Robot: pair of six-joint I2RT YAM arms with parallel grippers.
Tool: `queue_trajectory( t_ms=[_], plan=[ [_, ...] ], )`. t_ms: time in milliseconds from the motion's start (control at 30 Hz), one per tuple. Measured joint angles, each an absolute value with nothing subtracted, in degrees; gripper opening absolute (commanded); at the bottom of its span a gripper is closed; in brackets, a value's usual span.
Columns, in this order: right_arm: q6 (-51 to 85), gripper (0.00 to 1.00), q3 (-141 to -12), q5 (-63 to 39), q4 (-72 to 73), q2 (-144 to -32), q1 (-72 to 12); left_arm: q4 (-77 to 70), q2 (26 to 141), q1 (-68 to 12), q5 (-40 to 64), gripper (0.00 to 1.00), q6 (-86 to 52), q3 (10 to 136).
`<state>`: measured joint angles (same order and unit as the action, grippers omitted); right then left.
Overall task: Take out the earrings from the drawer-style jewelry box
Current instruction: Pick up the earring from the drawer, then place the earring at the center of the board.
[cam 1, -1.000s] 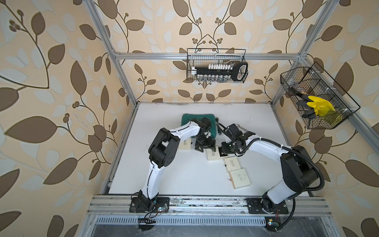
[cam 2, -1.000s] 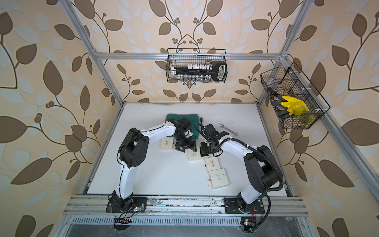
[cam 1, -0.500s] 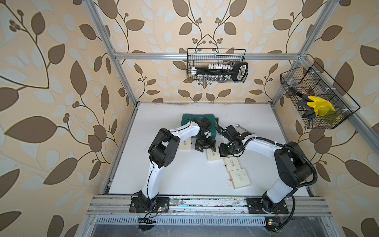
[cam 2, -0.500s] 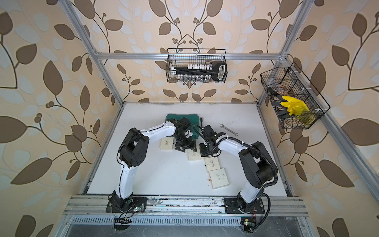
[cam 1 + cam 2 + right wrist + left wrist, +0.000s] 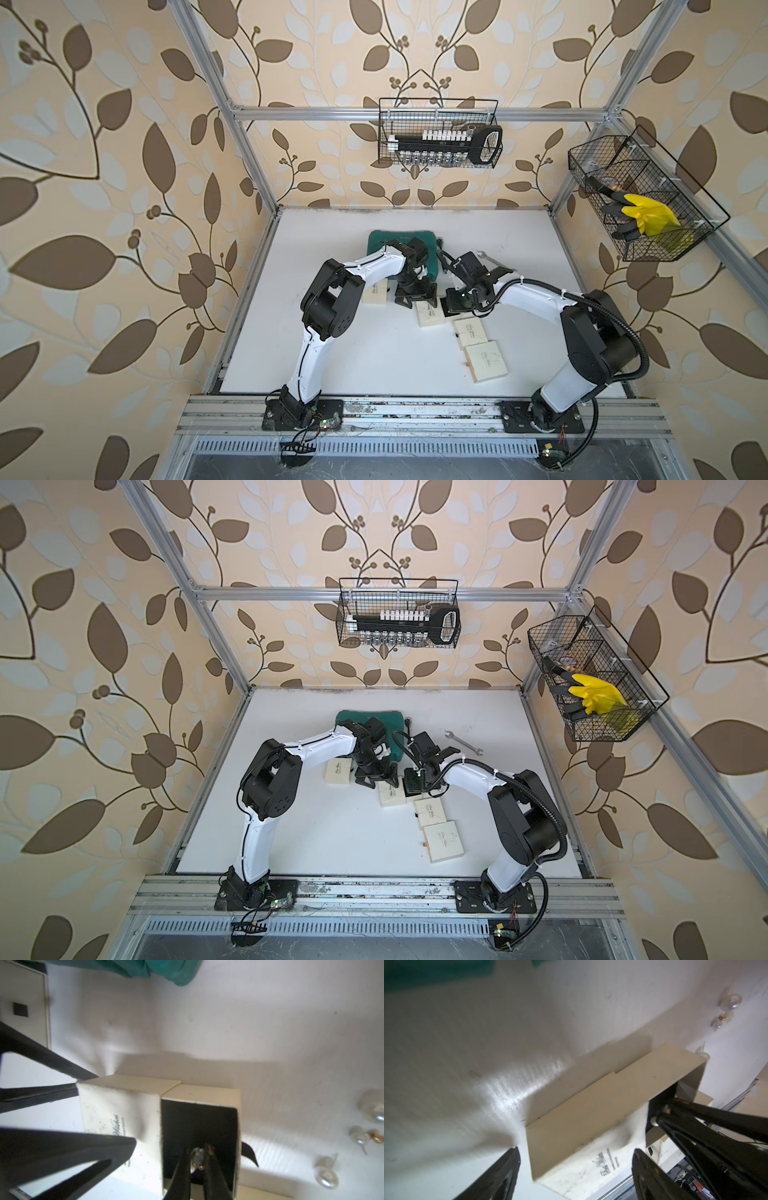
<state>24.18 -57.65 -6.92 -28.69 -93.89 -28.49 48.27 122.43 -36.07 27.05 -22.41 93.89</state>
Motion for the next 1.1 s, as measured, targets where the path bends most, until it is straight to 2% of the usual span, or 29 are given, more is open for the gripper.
queue_trajectory(
  t_ms=[433, 833, 1100],
  plan=[
    [24.0, 0.07, -57.7, -6.0, -30.0, -87.5, -27.3, 48.2, 122.4, -36.1, 27.0, 0.86, -22.0, 93.9],
    [23.8, 0.08, -57.6, -3.8, -31.2, -85.8, -13.5, 48.2, 122.4, -36.1, 27.1, 0.86, -21.5, 93.9],
    [24.3, 0.08, -57.6, -4.1, -31.0, -91.8, -10.1, 48.2, 122.4, -36.1, 27.1, 0.87, -21.5, 93.9]
  ],
)
